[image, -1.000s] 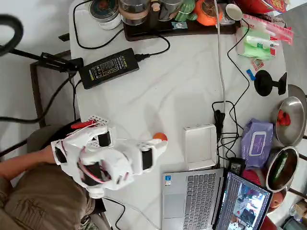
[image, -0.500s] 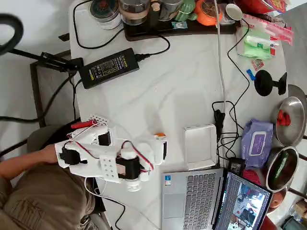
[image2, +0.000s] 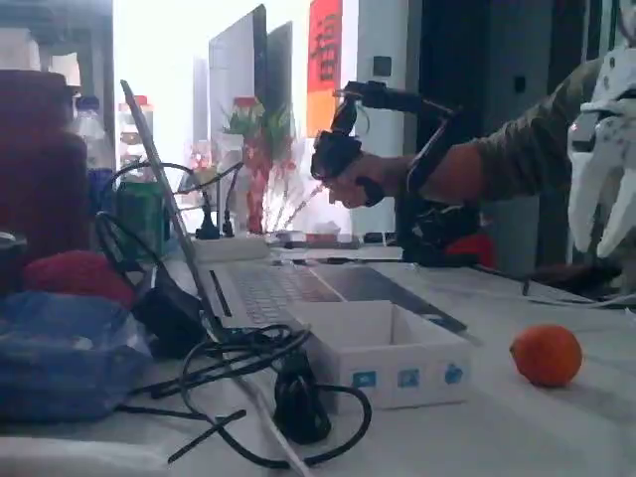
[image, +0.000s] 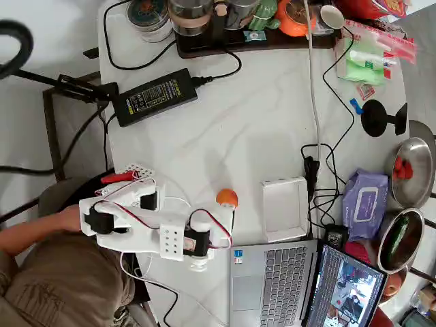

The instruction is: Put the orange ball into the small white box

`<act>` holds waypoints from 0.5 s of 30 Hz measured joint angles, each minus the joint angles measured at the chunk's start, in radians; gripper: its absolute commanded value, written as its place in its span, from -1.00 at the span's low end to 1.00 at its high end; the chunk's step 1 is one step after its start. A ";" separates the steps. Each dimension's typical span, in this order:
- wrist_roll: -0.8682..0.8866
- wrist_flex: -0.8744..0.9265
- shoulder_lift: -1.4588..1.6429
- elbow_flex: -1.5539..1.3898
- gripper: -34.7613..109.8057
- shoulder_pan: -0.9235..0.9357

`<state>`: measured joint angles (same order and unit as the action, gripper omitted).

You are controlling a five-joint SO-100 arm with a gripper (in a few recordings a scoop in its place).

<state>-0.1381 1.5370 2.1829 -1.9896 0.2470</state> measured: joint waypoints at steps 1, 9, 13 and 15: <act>-0.012 -0.008 0.000 -0.017 -0.45 0.011; -0.057 -0.095 -0.002 -0.138 -0.45 0.081; -0.057 -0.103 0.000 -0.141 -0.45 0.124; -0.052 -0.115 0.000 -0.141 -0.45 0.149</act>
<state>-0.1902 1.4220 2.1829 -2.1307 0.3958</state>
